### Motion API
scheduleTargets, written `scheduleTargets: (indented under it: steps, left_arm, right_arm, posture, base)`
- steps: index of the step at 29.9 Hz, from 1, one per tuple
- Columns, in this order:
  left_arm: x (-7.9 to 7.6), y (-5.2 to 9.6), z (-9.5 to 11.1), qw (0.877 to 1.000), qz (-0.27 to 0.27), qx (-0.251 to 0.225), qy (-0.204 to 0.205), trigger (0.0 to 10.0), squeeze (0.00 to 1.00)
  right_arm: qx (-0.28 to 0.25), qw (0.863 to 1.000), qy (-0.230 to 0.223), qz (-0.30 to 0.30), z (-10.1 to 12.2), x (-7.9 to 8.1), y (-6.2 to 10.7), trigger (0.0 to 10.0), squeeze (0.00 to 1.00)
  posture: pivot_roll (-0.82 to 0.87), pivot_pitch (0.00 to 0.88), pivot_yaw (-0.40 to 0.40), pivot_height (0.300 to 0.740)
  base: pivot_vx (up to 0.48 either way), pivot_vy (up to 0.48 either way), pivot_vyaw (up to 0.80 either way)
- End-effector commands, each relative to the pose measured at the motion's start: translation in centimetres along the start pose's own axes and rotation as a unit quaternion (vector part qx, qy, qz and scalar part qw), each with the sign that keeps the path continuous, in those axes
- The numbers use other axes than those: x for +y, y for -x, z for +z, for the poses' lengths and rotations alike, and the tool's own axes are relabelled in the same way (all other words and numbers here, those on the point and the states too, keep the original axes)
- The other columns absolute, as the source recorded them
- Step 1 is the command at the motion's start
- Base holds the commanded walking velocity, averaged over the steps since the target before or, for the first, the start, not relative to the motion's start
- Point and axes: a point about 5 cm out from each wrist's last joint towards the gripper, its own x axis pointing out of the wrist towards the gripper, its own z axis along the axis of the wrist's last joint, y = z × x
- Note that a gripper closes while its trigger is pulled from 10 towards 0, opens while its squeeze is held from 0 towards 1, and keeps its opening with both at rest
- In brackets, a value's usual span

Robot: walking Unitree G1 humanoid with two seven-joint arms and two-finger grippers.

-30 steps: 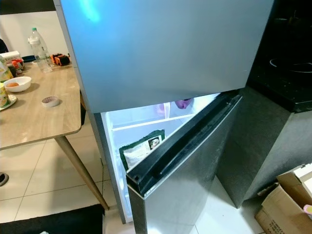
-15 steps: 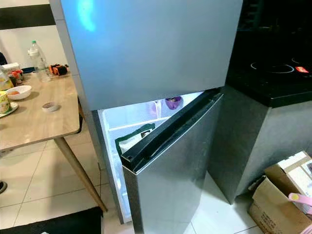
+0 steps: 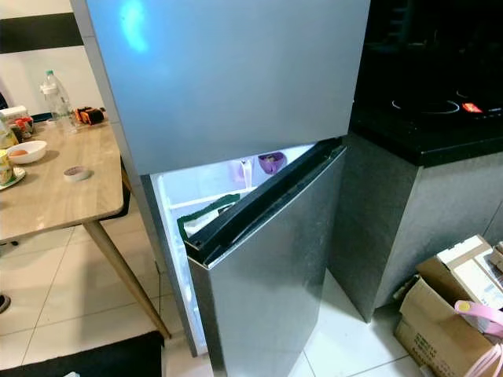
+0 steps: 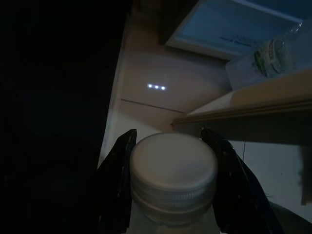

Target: Restocking fridge

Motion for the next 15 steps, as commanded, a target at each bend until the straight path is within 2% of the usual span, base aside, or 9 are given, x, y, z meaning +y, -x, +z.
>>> scheduleTargets:
  steps: [1, 8, 15]
  left_arm:
    - [0.12, 0.46, -2.39, 0.999, 0.008, 0.046, 0.007, 10.0, 0.00]
    - [-0.01, 0.39, -2.30, 0.999, 0.005, 0.045, 0.006, 10.0, 0.00]
    - [0.00, 0.39, -2.29, 0.999, 0.005, 0.044, 0.008, 10.0, 0.00]
  right_arm:
    - [-0.003, 1.000, 0.002, 0.005, 0.26, 0.34, -0.07, 10.0, 0.00]
    - [-0.002, 1.000, 0.002, 0.005, 0.22, 0.37, -0.07, 10.0, 0.00]
    - [-0.003, 1.000, 0.000, 0.007, 0.15, 0.39, -0.07, 10.0, 0.00]
  posture:
    - [-0.09, 0.015, 0.011, 0.740]
    - [-0.09, 0.015, 0.011, 0.740]
    - [-0.09, 0.017, 0.011, 0.740]
  base:
    - [-0.480, 0.000, 0.00]
    - [-0.480, 0.000, 0.00]
    - [-0.344, 0.000, 0.00]
